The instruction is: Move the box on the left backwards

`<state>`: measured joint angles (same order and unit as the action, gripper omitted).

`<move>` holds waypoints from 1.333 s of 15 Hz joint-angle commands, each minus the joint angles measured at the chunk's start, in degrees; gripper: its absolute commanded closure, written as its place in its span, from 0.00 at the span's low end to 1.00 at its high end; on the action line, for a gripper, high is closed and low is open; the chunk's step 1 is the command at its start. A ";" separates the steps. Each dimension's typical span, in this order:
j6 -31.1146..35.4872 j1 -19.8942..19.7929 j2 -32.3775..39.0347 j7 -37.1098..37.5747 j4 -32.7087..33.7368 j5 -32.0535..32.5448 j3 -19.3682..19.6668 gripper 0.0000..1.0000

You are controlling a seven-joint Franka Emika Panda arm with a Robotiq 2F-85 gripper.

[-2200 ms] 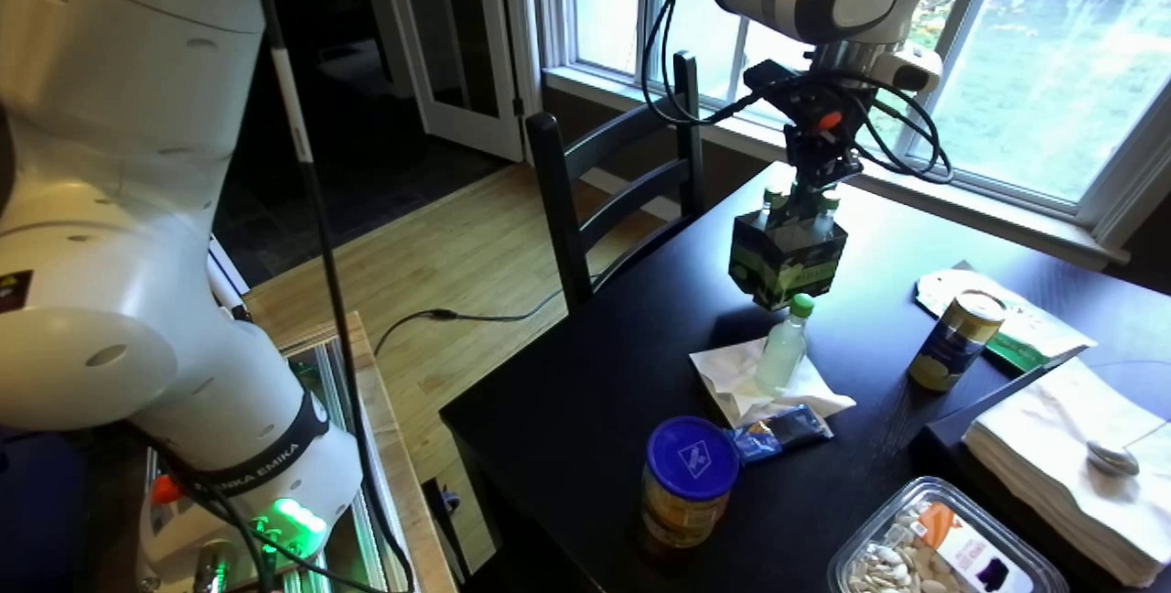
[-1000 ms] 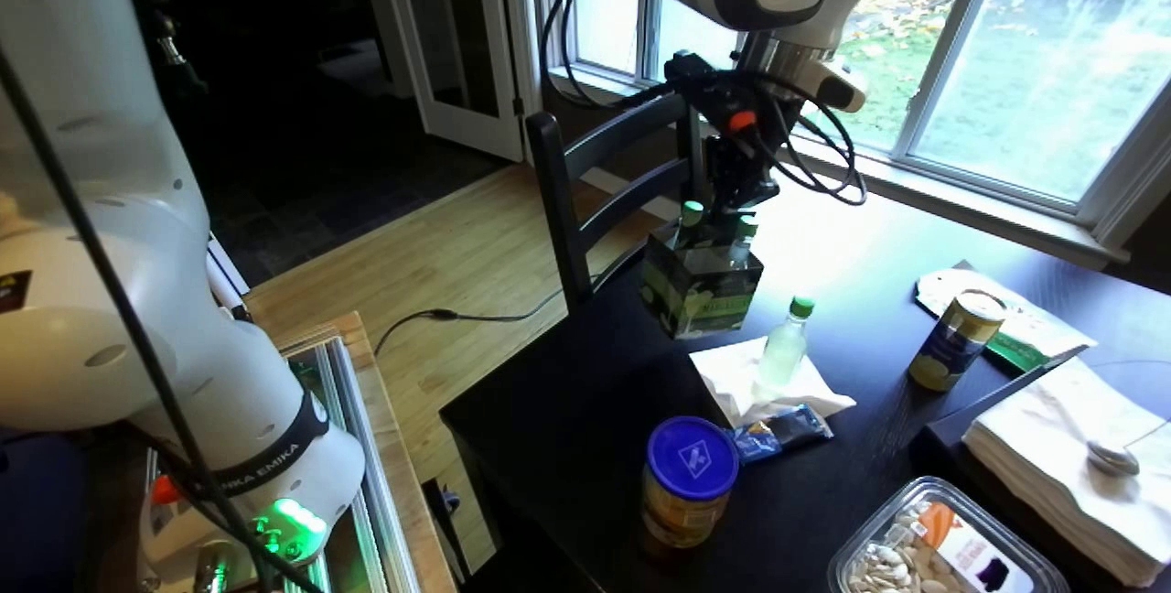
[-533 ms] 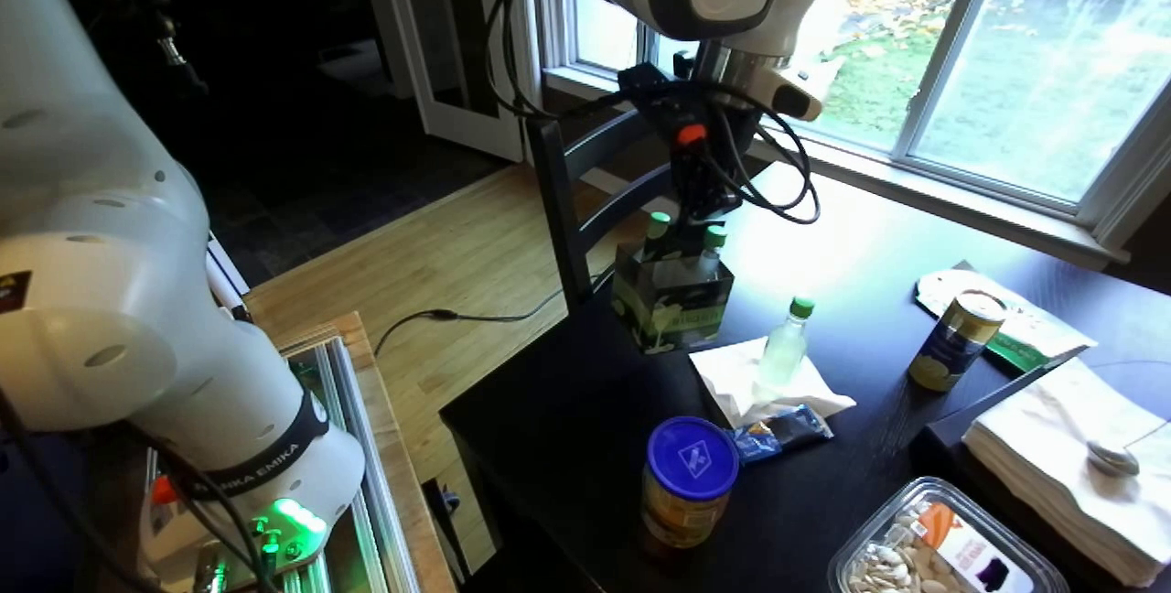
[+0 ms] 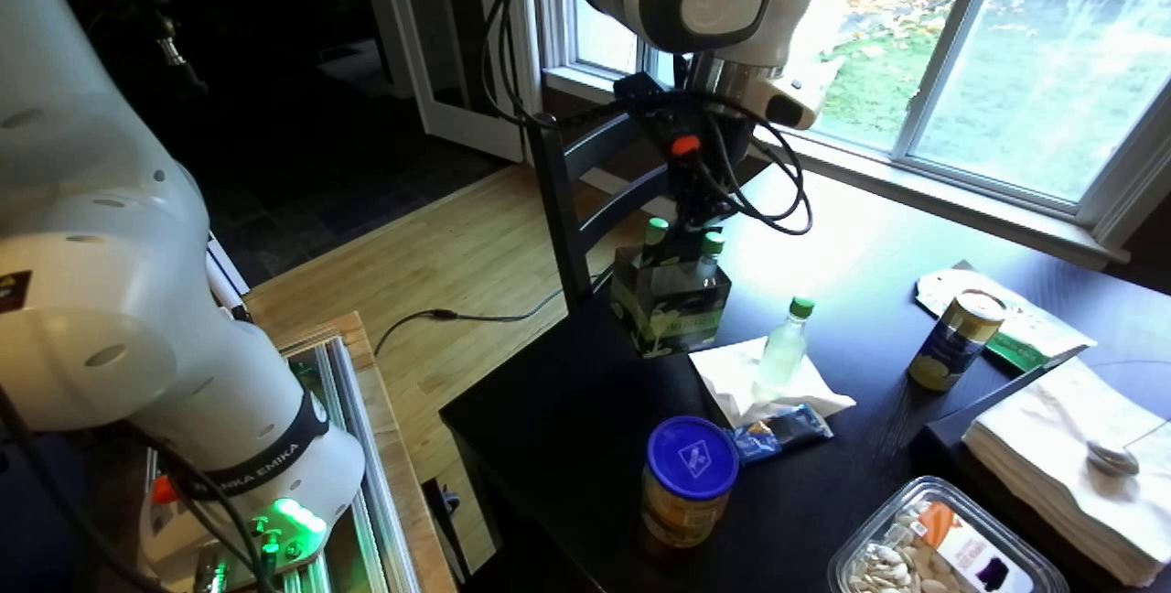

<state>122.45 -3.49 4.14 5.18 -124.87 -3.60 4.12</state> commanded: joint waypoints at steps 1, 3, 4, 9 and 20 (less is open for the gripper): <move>6.72 0.19 -3.23 0.37 -5.77 1.19 -0.24 0.99; 11.23 0.07 -5.01 0.54 -9.74 1.26 -0.17 0.99; 13.23 -0.06 -5.86 0.36 -11.55 0.92 -0.09 0.99; 19.01 -0.18 -10.19 0.66 -18.67 0.74 -0.19 0.99; 17.03 -1.52 -18.39 -3.33 -26.63 0.66 1.10 0.99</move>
<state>140.82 -4.36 -9.62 4.26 -149.02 -3.60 4.62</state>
